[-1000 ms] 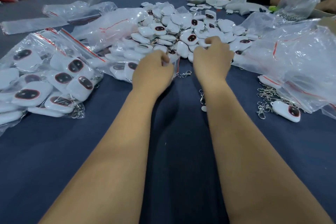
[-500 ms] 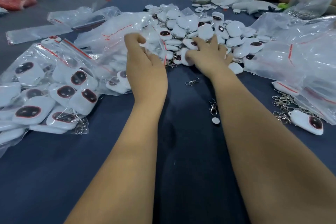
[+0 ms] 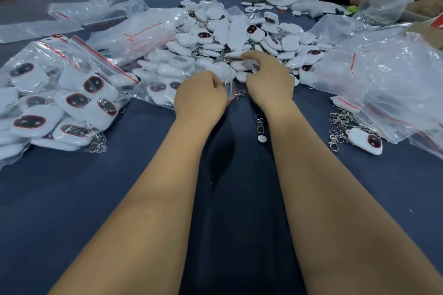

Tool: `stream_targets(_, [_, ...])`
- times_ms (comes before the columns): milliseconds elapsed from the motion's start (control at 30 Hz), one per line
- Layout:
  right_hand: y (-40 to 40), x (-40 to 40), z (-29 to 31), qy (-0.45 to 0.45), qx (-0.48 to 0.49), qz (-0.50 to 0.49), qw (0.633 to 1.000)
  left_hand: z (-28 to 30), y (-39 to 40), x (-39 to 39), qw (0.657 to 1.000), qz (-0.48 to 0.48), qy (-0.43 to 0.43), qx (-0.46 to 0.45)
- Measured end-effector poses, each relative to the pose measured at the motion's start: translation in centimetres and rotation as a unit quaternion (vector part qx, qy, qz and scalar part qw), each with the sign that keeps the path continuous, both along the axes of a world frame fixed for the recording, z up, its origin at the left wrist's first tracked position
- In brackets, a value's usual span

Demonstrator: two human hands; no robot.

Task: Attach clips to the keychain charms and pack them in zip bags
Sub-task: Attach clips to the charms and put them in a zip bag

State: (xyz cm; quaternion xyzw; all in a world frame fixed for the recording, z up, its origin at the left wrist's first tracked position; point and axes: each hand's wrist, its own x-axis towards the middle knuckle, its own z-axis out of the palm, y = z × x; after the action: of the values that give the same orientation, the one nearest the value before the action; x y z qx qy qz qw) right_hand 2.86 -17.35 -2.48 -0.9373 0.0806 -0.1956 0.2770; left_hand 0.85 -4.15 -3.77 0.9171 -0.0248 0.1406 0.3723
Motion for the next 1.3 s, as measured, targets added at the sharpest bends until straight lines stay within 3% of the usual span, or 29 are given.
stream_targets(133, [0.6,-0.4,0.0,-0.069,0.044,-0.068,0.994,0.1,0.8,0.1,0.997,0.071,-0.007,0.017])
stream_targets(267, [0.8,-0.8,-0.9,-0.080,0.126,-0.034,0.988,-0.1,1.9,0.6,0.995,0.098,-0.011,0.008])
stream_targets(433, [1.2,-1.3,-0.9,-0.033,0.035,-0.035,0.998,0.0,1.6,0.7,0.994,0.078,-0.043,-0.069])
stream_targets(567, [2.3,-2.0,-0.3,0.030,-0.064,-0.048,0.996,0.1,1.2,0.7,0.991,0.032,-0.019,-0.128])
stream_targets(767, [3.2,-2.0,0.8,0.027,-0.019,0.017,0.999,-0.1,1.4,0.6,0.996,0.040,-0.012,-0.082])
stream_targets(900, [4.1,-1.9,0.9,0.046,-0.034,0.032,0.998,0.0,1.7,0.4,0.993,0.038,-0.016,-0.106])
stream_targets(1000, [4.8,-1.8,0.2,-0.036,0.031,0.060,0.997,0.1,1.8,0.3,0.992,0.028,-0.022,-0.119])
stream_targets(1167, [6.2,-2.1,-0.2,-0.116,0.306,0.069,0.942,-0.2,1.8,0.8,0.992,0.029,-0.020,-0.119])
stream_targets(1300, [6.3,-2.1,-0.2,-0.140,0.349,0.068,0.924,-0.2,1.9,1.1,0.988,0.024,-0.031,-0.148])
